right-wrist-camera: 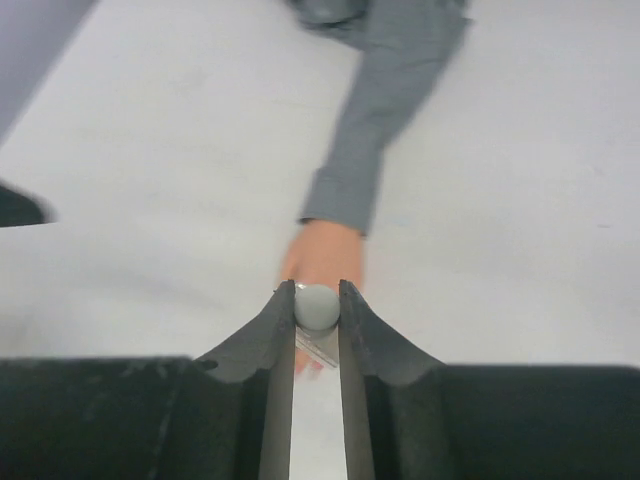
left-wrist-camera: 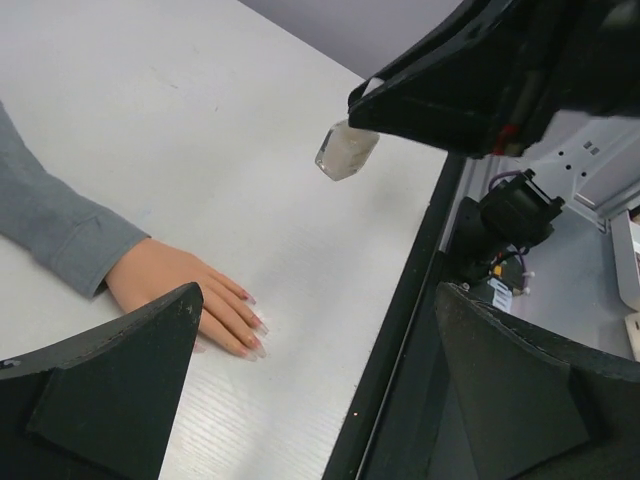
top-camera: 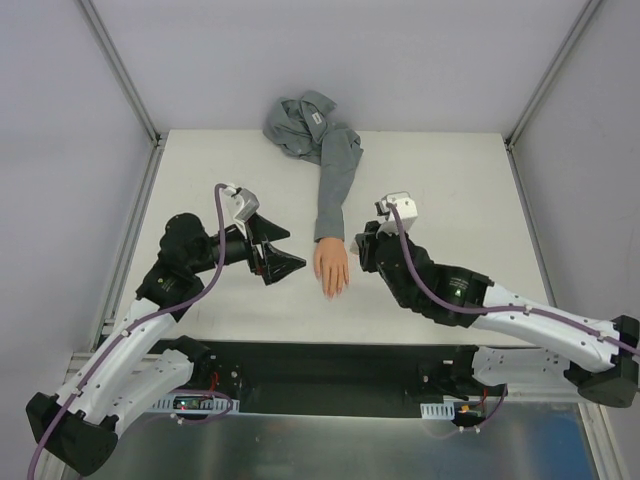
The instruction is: Paint the nails
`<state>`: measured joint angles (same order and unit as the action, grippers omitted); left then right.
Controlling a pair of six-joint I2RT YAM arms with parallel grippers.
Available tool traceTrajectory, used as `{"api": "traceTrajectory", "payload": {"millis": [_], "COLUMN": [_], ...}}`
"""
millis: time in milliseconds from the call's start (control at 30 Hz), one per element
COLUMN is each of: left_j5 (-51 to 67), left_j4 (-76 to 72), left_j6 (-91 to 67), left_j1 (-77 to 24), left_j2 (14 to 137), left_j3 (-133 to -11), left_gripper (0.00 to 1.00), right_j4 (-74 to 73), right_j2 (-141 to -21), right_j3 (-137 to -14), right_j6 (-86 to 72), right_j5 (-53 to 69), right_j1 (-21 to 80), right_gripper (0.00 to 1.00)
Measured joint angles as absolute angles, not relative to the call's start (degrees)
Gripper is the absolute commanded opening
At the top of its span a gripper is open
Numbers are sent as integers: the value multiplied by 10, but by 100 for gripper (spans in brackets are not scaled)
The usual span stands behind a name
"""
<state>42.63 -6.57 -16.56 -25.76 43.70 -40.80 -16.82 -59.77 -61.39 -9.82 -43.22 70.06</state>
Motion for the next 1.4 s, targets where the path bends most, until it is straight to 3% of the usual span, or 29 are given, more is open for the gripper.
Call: {"api": "traceTrajectory", "payload": {"millis": [167,367,1033,1400], "left_j5": [401,397,397,397], "left_j4": [-49,-40,-37,-37], "left_j6": [-157,-156,-156,-156], "left_j1": [-258,-258,-258,-258], "left_j2": [438,447,467,467], "left_j3": [-408,-408,-408,-408], "left_gripper": [99,99,99,99], "right_j4": [-142,-124,-27,-4], "right_j2": [-589,-601,-772,-811], "right_j3": [-459,-332,-317,-317], "right_j6": [-126,-212,-314,-321], "right_j5": [-550,-597,-613,-612], "right_j1": [637,549,489,487], "right_gripper": [1,0,2,17]}}
